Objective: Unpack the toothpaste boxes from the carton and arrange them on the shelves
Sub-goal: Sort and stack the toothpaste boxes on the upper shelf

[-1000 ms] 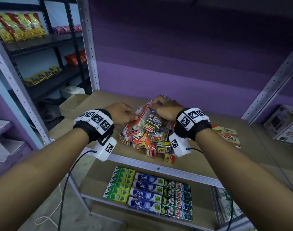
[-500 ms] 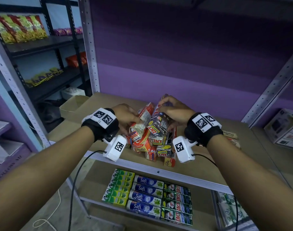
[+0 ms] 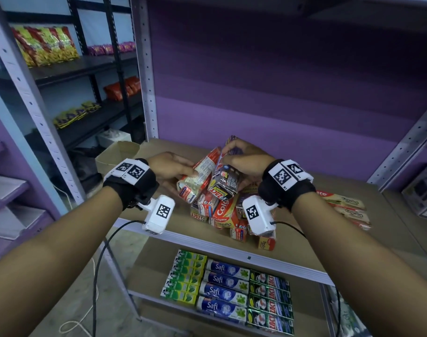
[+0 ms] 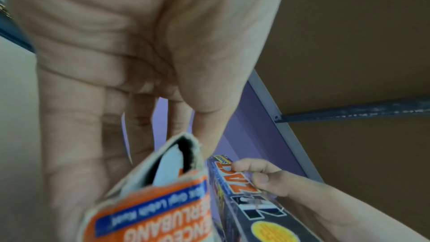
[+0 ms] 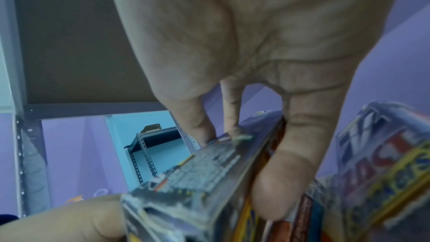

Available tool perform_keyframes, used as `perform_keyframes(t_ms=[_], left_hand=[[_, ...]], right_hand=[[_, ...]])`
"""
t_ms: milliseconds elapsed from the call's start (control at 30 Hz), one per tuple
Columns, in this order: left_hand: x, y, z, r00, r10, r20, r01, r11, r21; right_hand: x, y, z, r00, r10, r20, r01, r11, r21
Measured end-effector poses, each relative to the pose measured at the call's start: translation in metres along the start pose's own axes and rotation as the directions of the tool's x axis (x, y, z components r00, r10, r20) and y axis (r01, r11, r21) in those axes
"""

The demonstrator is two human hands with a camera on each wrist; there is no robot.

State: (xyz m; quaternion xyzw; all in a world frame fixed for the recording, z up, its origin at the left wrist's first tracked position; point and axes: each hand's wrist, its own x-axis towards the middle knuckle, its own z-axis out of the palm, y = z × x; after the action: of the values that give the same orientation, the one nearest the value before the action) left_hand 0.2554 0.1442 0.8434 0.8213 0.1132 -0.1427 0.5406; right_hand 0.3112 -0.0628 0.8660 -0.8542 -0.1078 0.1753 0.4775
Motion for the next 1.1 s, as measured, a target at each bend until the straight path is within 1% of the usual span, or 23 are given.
perform_keyframes(t_ms=[100, 233, 400, 533, 633, 767, 867, 967, 1033, 1100], left_hand=[[0.0, -0.014, -0.016, 1.0, -0.016, -0.005, 0.016, 1.0, -0.011], [0.006, -0.036, -0.034, 0.998, -0.057, -0.014, 0.057, 0.998, -0.036], [0.015, -0.063, -0.047, 0.994, -0.101, -0.03, 0.1, 0.995, -0.018], [0.02, -0.085, -0.05, 0.988, -0.116, -0.098, 0.117, 0.993, -0.001], [0.022, -0.099, -0.051, 0.983, -0.127, -0.134, 0.122, 0.992, -0.044], [0.024, -0.111, -0.052, 0.979, -0.177, -0.105, 0.162, 0.977, -0.14], [0.027, -0.114, -0.052, 0.98, -0.16, -0.119, 0.141, 0.978, -0.155], [0.032, -0.116, -0.05, 0.982, -0.144, -0.12, 0.122, 0.977, -0.172], [0.034, -0.117, -0.048, 0.984, -0.136, -0.111, 0.114, 0.976, -0.186], [0.037, -0.117, -0.046, 0.987, -0.124, -0.102, 0.103, 0.975, -0.195]], right_hand=[[0.006, -0.006, 0.015, 1.0, 0.005, -0.008, -0.006, 0.999, -0.042], [0.017, -0.01, 0.036, 0.999, 0.035, -0.016, -0.036, 0.998, -0.045], [0.032, -0.015, 0.065, 0.999, 0.033, -0.001, -0.032, 0.975, -0.218], [0.04, -0.019, 0.09, 1.0, 0.017, -0.011, -0.02, 0.946, -0.322], [0.045, -0.021, 0.104, 0.998, 0.015, 0.061, 0.014, 0.897, -0.441], [0.054, -0.019, 0.121, 0.997, 0.037, 0.071, 0.01, 0.823, -0.568], [0.06, -0.02, 0.132, 0.993, 0.05, 0.11, 0.034, 0.759, -0.651], [0.064, -0.018, 0.136, 0.991, 0.066, 0.113, 0.036, 0.693, -0.72], [0.064, -0.015, 0.136, 0.991, 0.063, 0.117, 0.043, 0.679, -0.733], [0.065, -0.011, 0.134, 0.989, 0.066, 0.136, 0.048, 0.717, -0.696]])
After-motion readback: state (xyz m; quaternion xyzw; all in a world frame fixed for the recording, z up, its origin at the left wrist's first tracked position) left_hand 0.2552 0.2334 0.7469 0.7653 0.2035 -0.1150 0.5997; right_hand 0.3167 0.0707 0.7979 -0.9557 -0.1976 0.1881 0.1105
